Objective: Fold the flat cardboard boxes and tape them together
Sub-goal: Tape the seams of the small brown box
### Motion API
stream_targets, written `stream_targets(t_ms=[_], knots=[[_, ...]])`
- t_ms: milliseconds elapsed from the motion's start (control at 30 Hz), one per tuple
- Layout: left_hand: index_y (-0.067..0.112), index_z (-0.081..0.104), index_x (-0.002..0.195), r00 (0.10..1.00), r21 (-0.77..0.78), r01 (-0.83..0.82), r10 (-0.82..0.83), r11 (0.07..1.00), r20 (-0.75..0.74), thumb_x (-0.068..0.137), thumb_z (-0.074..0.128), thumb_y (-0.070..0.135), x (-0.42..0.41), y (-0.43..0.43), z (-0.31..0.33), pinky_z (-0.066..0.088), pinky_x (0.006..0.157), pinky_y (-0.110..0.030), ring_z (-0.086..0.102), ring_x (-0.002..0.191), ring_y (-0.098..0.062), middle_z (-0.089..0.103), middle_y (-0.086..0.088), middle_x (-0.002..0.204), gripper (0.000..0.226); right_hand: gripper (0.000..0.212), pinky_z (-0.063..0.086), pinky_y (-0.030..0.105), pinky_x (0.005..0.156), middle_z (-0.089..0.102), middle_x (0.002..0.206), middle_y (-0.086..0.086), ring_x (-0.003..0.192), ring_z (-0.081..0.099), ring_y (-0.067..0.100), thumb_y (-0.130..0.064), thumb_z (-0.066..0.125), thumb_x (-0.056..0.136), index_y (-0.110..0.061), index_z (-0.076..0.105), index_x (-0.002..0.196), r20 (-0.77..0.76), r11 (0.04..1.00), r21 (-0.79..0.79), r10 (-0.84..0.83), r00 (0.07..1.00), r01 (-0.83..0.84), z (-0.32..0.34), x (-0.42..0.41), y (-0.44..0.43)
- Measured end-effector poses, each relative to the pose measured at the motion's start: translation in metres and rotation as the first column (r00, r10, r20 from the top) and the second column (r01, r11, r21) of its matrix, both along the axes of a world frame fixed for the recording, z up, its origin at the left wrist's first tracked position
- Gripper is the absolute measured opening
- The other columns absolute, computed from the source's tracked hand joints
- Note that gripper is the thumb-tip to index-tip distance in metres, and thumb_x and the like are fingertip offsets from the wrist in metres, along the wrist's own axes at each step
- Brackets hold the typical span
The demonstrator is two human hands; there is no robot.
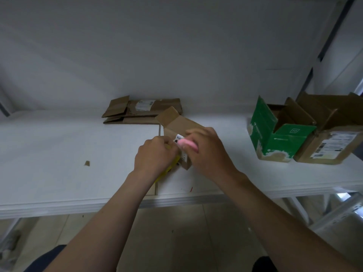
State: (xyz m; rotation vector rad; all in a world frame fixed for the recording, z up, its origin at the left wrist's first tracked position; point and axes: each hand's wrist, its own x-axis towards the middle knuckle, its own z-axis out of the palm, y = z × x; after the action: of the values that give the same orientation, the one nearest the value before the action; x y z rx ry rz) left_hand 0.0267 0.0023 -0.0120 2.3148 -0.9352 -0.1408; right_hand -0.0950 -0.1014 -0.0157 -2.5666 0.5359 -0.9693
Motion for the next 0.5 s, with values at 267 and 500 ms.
stream_targets(t_ms=[267,500], knots=[[0.037,0.078,0.096,0.998,0.001,0.004,-0.004,1.000,0.062,0.095,0.055,0.043,0.007,0.004,-0.002,0.048,0.074,-0.030,0.065,0.094,-0.024,0.074,0.004,0.107,0.024,0.023,0.046,0.033,0.093,0.070,0.118,0.007,0.119,0.054,0.027,-0.028,0.065,0.095,-0.007,0.073,0.092,-0.072,0.997,-0.058,-0.051,0.996,0.047,-0.006,0.005,0.002],[0.029,0.079,0.086,0.997,0.016,-0.036,0.035,0.999,0.065,0.095,0.056,0.037,0.002,0.004,0.001,0.050,0.068,-0.029,0.063,0.080,-0.023,0.072,0.003,0.092,0.027,0.033,0.049,0.034,0.084,0.064,0.125,0.002,0.121,0.048,0.022,-0.037,0.057,0.097,-0.010,0.072,0.109,-0.155,0.985,-0.115,-0.147,0.977,0.130,-0.007,0.014,0.010]])
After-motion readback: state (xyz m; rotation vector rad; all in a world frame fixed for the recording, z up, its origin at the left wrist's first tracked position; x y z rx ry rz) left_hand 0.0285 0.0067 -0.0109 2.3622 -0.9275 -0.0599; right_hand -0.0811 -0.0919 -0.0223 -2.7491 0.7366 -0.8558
